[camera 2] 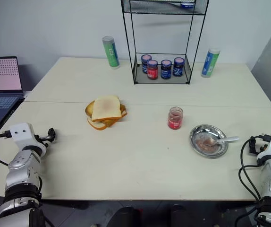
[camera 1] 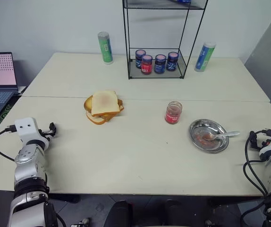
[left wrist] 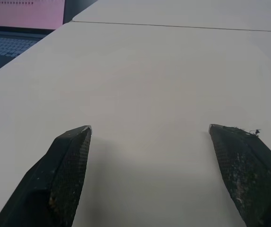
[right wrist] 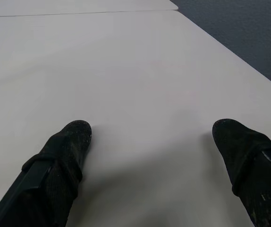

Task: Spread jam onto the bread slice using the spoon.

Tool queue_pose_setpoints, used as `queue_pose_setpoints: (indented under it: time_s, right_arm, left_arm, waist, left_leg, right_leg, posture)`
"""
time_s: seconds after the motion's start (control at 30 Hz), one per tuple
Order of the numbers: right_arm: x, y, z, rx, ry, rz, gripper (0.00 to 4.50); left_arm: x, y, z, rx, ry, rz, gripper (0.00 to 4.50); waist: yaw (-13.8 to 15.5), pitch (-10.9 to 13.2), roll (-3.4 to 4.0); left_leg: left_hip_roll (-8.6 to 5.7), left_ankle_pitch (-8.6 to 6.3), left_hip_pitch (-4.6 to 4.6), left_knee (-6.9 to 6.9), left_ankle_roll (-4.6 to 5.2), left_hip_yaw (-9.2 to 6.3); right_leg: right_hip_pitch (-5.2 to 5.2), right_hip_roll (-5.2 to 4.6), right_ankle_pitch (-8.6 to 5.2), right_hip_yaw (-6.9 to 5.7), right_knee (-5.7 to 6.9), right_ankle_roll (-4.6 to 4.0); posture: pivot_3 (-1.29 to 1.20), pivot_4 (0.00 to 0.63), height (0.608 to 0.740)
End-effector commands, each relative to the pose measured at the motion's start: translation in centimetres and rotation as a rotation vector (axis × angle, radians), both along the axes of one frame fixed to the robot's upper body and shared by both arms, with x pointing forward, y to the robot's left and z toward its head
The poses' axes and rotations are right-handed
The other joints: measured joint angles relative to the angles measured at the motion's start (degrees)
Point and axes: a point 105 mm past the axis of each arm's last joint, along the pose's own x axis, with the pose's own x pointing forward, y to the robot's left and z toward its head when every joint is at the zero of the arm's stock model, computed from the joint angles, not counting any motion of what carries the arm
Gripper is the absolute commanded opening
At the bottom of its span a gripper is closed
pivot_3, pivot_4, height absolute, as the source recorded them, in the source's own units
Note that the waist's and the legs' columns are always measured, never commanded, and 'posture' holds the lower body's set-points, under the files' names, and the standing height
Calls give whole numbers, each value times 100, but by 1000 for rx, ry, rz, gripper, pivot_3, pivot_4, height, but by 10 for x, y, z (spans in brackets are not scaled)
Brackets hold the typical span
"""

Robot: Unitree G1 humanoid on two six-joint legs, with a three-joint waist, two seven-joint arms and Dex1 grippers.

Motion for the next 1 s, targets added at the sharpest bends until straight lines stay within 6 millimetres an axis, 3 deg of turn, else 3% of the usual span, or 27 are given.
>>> queue_pose_setpoints:
  time_s: [0.03, 0.5, 0.67, 0.77, 0.83, 0.9, 1.0]
  right_arm:
    - [-1, -7, 16, -30, -48, -20, 4467]
    - [-8, -13, 19, -38, -62, -51, 4467]
    - [0, -14, 67, -106, -187, -46, 4467]
    - [21, 19, 120, -141, -287, 153, 4467]
    - [29, 47, 142, -112, -311, 325, 4467]
    - [29, 85, 154, -54, -286, 550, 4467]
    - [8, 147, 155, 6, -163, 914, 4467]
  left_arm:
    - [1, 8, 15, 45, -20, 11, 4157]
    - [6, 7, 21, 43, -43, -1, 4157]
    - [10, 6, 35, -24, -100, -50, 4157]
    - [17, 7, 63, -46, -160, -121, 4157]
    - [21, 5, 77, -44, -170, -174, 4157]
    - [27, -2, 88, -43, -164, -248, 4157]
    - [36, -24, 100, -73, -138, -398, 4157]
  waist:
    - [-1, 0, 0]
    - [0, 1, 0]
    - [0, 6, 7]
    - [-21, 20, 7]
    - [-55, 28, 5]
    - [-65, 27, 2]
    - [-63, 26, 0]
  left_leg:
    - [0, 0, 0, 0, 0, 0]
    - [0, 0, -2, -1, 0, 0]
    - [0, 0, -4, -3, 0, 1]
    - [1, 0, -5, -2, 0, 1]
    - [3, 0, -9, -1, 0, 1]
    - [5, 0, -8, -2, 0, -6]
    - [4, 0, -16, -17, 0, -18]
  right_leg:
    - [0, 0, 0, 0, 0, 0]
    - [-1, 0, 0, -1, -3, 0]
    - [-3, -1, 0, 0, -5, 0]
    - [-6, 0, 0, -1, -2, 0]
    - [-14, 5, 0, -2, 3, 0]
    - [-11, 9, -1, -8, 2, 1]
    - [-10, 9, -7, -16, -14, 1]
  posture:
    - [0, 150, 740]
    - [0, 150, 740]
    - [0, 150, 740]
    - [0, 150, 740]
    - [0, 150, 740]
    - [0, 150, 740]
    - [0, 150, 740]
